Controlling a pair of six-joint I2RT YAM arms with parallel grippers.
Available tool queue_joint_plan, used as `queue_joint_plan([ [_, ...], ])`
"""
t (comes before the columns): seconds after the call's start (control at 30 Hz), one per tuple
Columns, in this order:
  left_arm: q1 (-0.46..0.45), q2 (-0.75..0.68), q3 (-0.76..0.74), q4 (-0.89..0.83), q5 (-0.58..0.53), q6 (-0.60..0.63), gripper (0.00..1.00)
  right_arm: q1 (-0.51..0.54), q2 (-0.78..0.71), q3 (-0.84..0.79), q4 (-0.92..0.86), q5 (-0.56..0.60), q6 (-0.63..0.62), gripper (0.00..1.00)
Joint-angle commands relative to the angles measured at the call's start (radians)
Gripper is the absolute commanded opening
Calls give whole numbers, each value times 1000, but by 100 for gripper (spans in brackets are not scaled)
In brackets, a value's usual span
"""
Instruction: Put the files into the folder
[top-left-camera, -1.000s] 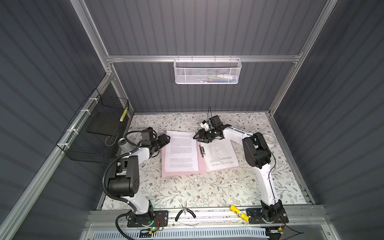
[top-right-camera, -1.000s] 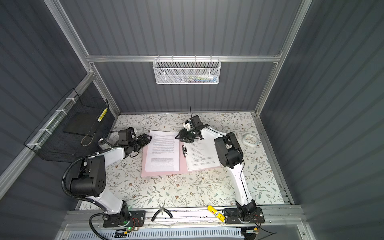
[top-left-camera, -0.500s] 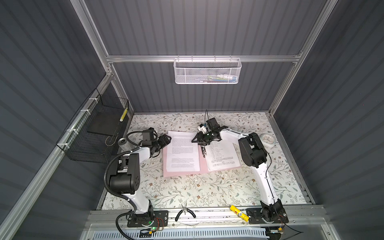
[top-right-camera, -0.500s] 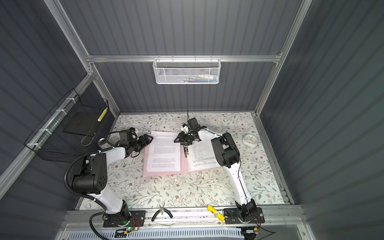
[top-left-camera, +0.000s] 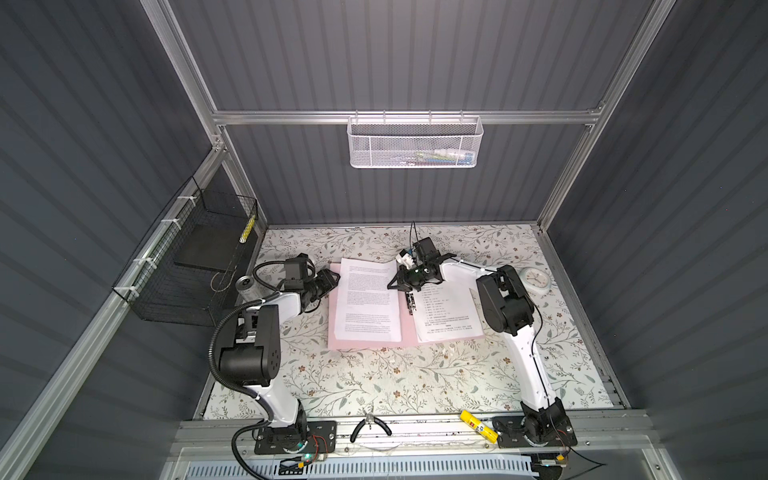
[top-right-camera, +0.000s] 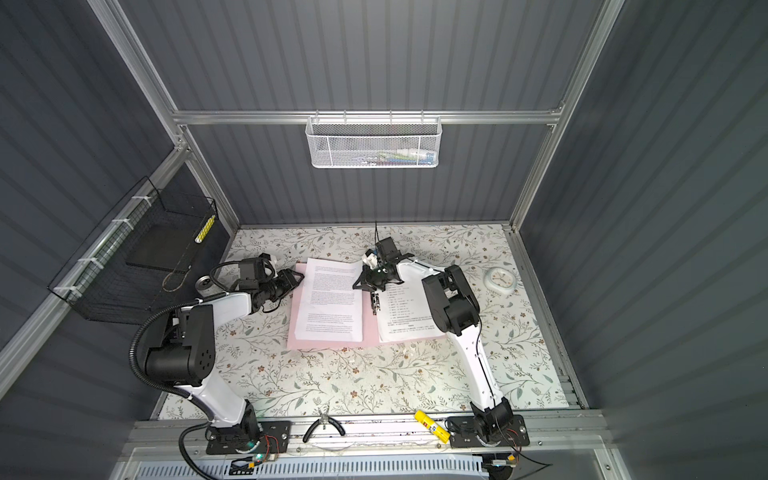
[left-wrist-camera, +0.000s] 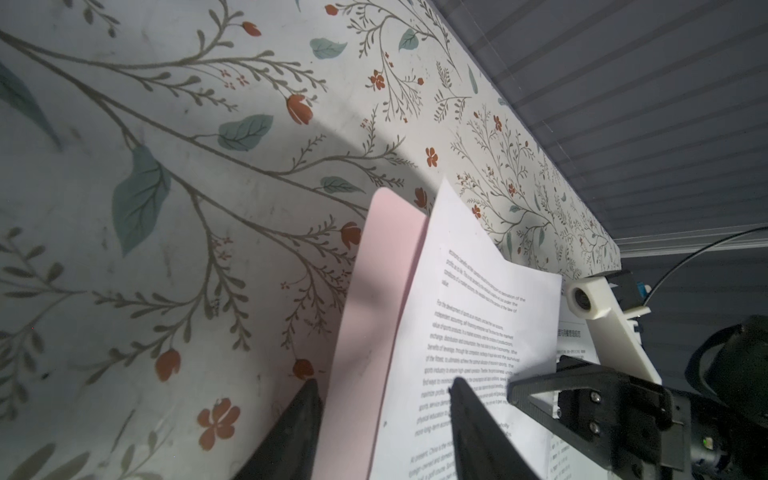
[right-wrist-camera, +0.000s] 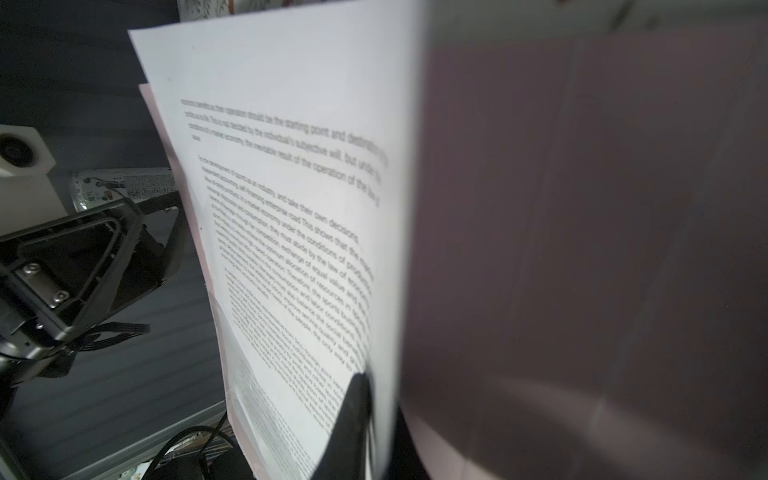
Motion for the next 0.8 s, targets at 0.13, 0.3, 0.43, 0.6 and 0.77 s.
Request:
queue_joint_plan([
  [0.13,3,21,30,12,38,-2,44,0,-35,-36,19,-14,-15,0],
  [0.3,3,15,33,-4,35,11,43,-21,-58,-76,45,-29,-33,0],
  [0.43,3,22,35,-5,35,12,44,-34,-77,-101,67,-46,-42,0],
  [0.6,3,30,37,3,38,6,44,-37,-91,-125,104,-69,-45,0],
  [0.77,3,38,44,0,40,6,45,-26,-80,-123,126,-103,-49,0],
])
